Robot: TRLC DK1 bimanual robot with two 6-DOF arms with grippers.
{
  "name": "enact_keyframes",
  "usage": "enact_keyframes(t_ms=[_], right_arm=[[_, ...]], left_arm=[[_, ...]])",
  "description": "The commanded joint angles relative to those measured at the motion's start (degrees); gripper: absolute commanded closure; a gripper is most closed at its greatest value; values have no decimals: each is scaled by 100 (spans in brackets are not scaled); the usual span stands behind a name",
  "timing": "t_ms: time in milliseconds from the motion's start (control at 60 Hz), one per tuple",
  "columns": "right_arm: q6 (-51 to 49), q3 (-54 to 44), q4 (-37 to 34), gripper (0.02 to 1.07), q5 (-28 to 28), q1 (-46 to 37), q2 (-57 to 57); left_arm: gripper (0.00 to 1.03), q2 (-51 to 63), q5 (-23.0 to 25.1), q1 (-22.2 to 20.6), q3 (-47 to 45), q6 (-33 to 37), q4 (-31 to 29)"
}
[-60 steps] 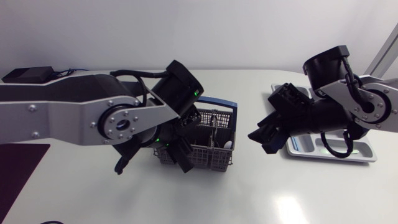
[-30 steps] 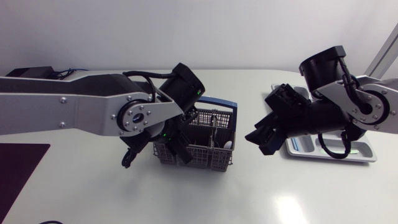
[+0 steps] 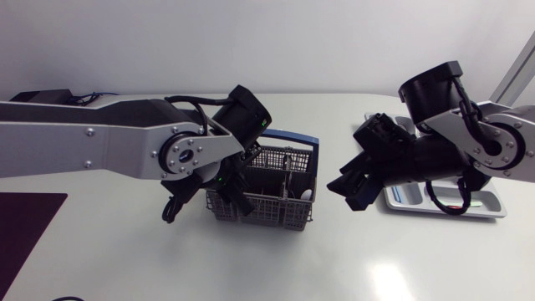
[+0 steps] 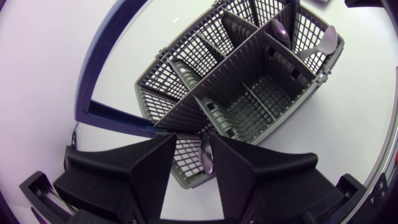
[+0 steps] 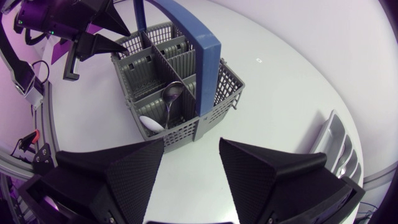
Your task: Unload the cutlery basket into the drawer organizer.
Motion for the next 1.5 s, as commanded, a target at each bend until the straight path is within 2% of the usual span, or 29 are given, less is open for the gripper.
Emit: enact_keyframes(t_ms=[0,567,600,817,967,1033,1300,1400,1483], right_arm=[[123,-167,-108,41,53,47,-120],[88,-316,-90,39,124,47,-216],[88,-325,-90,39,124,47,-216],[70,-395,-64,39,124,29,-278],[44,-448,-55,38,124,-6,-304],[35,-457,-55,37,124,-6,-348],[44,-413,-108,35,124,47,-436],[52,-386,-108,20,115,99,-462],[70,-378,-117,17,124,214,-498]], left_arm=[[67,100,-150,76,-166,-50,-58],[70,-137,-528,199,-245,108,-234],[75,-111,-545,199,-245,99,-234],[85,83,-563,182,-166,90,-348],[97,109,-563,164,-87,55,-427],[100,118,-563,164,-69,55,-445],[100,-146,-563,85,19,117,-462],[100,-313,-563,50,80,169,-524],[100,-445,-589,-12,115,213,-577]])
